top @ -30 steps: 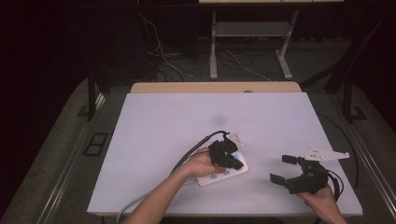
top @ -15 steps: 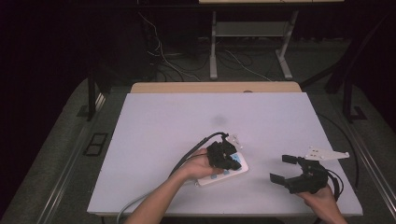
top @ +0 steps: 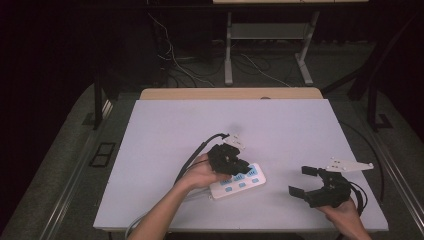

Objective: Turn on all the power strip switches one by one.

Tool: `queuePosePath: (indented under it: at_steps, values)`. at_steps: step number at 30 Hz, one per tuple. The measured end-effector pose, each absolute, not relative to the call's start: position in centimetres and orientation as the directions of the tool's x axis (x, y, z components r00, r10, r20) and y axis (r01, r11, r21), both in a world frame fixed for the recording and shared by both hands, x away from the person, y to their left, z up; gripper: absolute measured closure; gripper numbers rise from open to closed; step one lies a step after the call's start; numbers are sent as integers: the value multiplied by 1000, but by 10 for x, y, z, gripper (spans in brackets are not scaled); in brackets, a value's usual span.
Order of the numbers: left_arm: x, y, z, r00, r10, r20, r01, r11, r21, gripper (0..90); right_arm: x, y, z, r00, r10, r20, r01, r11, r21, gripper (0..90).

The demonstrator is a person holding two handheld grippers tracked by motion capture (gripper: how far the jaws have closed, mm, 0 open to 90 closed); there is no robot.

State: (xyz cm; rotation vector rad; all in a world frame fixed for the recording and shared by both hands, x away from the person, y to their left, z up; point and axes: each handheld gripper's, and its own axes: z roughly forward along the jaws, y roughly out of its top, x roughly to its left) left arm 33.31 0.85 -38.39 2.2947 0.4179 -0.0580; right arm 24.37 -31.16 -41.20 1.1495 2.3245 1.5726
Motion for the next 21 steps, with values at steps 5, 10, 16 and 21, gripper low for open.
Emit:
queuePosePath:
  at_steps: [5,10,16,21]
  values:
    - [333,23,-381,930,316,-187,351,-613,708,577,244,-312,-412,-706,637,311,524,174,834,5]
    - [332,37,-380,910,374,-179,385,-601,701,240,244,-312,-412,-706,637,311,525,175,833,5]
    - [325,52,-382,899,413,-149,392,-601,697,0,244,-312,-413,-706,636,311,526,176,832,5]
    - [319,67,-379,885,445,-140,398,-563,725,0,244,-312,-413,-705,637,313,527,175,832,6]
